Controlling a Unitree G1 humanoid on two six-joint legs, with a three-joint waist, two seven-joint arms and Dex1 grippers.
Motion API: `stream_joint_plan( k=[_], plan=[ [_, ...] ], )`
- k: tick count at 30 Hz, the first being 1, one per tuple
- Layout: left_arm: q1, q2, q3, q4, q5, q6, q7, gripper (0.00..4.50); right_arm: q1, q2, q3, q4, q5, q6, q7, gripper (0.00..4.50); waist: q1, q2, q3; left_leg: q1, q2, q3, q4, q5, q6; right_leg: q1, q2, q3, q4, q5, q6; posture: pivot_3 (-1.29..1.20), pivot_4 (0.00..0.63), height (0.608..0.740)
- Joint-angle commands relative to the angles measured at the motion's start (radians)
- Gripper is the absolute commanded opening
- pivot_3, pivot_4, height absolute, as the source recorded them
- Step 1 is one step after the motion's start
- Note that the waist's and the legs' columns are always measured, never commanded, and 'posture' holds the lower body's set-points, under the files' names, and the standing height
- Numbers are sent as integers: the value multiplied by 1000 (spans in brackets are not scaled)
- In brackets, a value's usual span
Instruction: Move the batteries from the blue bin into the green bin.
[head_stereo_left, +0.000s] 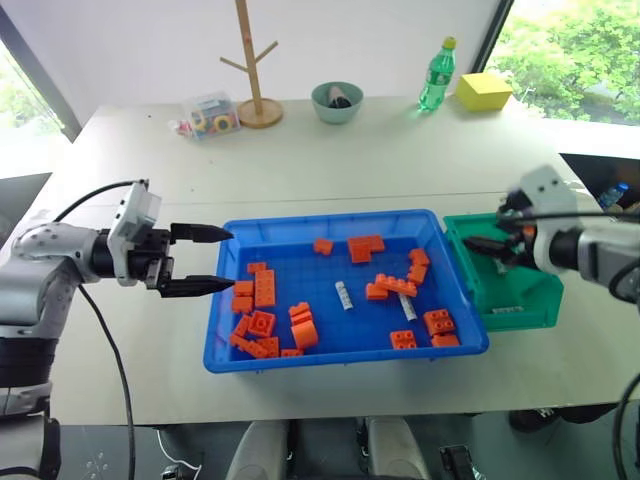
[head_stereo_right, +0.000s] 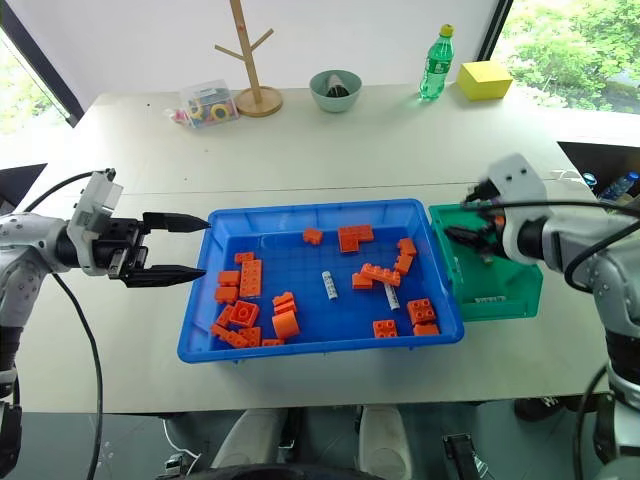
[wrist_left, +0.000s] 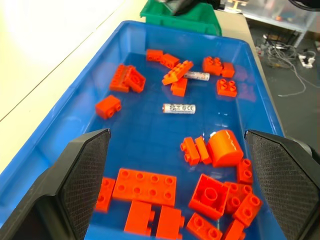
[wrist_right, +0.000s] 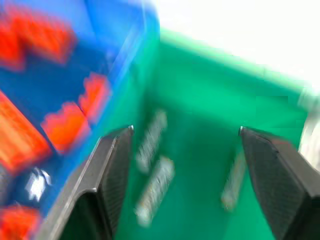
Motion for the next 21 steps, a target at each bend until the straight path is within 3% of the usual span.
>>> stream_joint_plan(
  k=[1, 4, 10, 21],
  plan=[
    [-8, 9, 14, -21, -10, 2, 0, 4500, -80, 38, 3, -114, 133, 57, 68, 3557, 6, 0, 0, 0, 0, -2, 0, 0, 0, 1, 0, -1, 0, 0, 0, 0, 150, 703],
    [-10, 7, 6, -23, -4, -2, 0, 4500, -100, 117, 52, -155, 184, 140, 43, 3557, 11, -1, -1, -1, 0, -3, -1, 0, 0, 1, 0, -2, -1, 0, 0, 0, 150, 703],
    [-18, 6, -3, -22, 2, -1, -2, 4500, -126, 373, 117, -88, 100, 272, -160, 3557, 11, -2, -1, -1, -3, -3, 1, 0, 0, 2, -2, -1, -1, 0, 0, 0, 150, 703],
    [-28, 15, -3, -16, 10, 0, -16, 4500, -63, 513, 260, -50, 124, 274, -247, 3557, 5, -2, 0, 0, -2, -2, 0, 0, 0, 1, 0, -2, 0, 0, 0, 0, 150, 703]
  ],
)
